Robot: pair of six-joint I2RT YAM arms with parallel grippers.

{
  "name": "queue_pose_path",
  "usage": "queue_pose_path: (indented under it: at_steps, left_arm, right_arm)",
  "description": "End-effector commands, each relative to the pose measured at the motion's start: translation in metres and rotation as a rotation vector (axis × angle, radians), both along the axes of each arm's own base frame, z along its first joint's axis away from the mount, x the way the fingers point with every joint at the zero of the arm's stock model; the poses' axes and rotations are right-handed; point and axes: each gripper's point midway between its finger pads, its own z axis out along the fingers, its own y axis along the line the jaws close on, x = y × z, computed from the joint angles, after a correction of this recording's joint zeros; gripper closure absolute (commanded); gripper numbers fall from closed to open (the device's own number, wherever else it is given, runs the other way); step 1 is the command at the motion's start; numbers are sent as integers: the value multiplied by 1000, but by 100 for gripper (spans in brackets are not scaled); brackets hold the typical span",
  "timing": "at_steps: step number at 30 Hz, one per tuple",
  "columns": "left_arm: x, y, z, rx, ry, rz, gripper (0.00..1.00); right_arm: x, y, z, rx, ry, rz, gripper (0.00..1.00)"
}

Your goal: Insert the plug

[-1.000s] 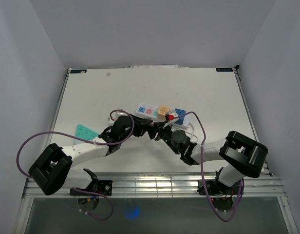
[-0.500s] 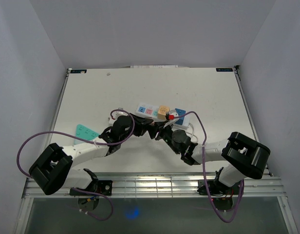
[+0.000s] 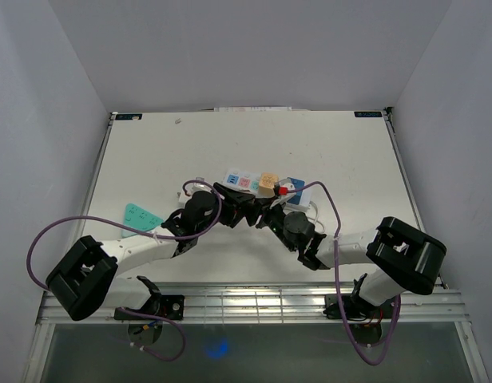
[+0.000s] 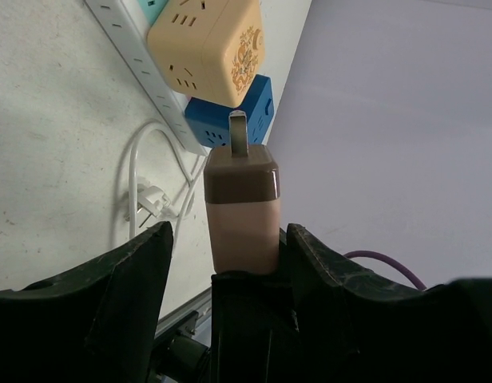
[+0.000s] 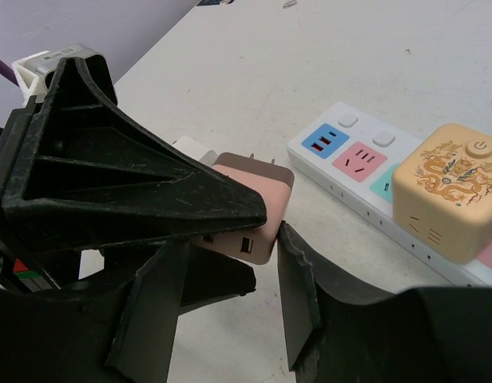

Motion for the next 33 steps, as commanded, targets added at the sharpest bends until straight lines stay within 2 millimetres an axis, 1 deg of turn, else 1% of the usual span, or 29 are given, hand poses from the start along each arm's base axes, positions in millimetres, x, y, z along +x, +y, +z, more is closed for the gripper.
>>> queue_pose_path:
  at_steps: [1,2,5,6,8,10,14,15,16,17,18,19,20,21,22,25,27,28,30,33]
  left_arm:
    - [-2,6,11,-20,-29,-1,31]
    - [2,10,12,-25,-31,8,31]
    - [6,17,9,-29,-16,24,37]
    - [7,18,9,-31,-10,25,41]
    - [11,21,4,-28,5,32,45]
    - [9,18,3,-34,17,7,47]
    - [9,18,2,-29,16,-2,47]
    - [9,17,3,-30,15,-4,49]
    - [9,16,4,-32,13,-10,55]
    - [8,16,4,-31,12,-11,67]
    - [9,17,4,-32,13,-9,74]
    - [8,17,3,-31,14,-9,80]
    - [9,17,3,-29,14,-6,95]
    - [9,17,2,-28,16,-7,100]
    - [8,17,2,-27,19,-10,100]
    - [9,18,-1,-24,24,-5,100]
    - [9,19,-1,-22,22,2,100]
    - [9,19,-2,-23,27,6,100]
    - [10,21,-3,-22,30,18,100]
    - [10,22,-7,-21,41,27,100]
  right_arm:
    - [0,-3,29,82,-55,-6,92]
    - [-1,-2,30,84,-56,1,92]
    - [-4,-3,31,85,-63,16,92]
    - [-5,-3,32,87,-66,20,92]
    - [-7,-1,33,86,-67,35,92]
    - [-9,2,32,82,-65,54,92]
    - [-11,7,27,72,-53,76,92]
    - [-11,7,28,75,-55,77,92]
    - [-11,8,28,75,-55,77,92]
    - [-10,7,27,72,-55,76,92]
    - [-10,8,27,71,-54,76,92]
    - [-10,8,27,70,-53,74,89]
    - [-10,8,25,62,-48,76,85]
    - [-10,9,26,61,-49,77,81]
    - [-10,11,24,52,-45,85,72]
    - [-11,15,25,43,-42,99,52]
    - [-10,15,25,42,-40,99,48]
    - [-10,15,24,42,-38,97,41]
    - [-10,16,24,41,-35,97,34]
    - [-9,18,22,42,-27,99,28]
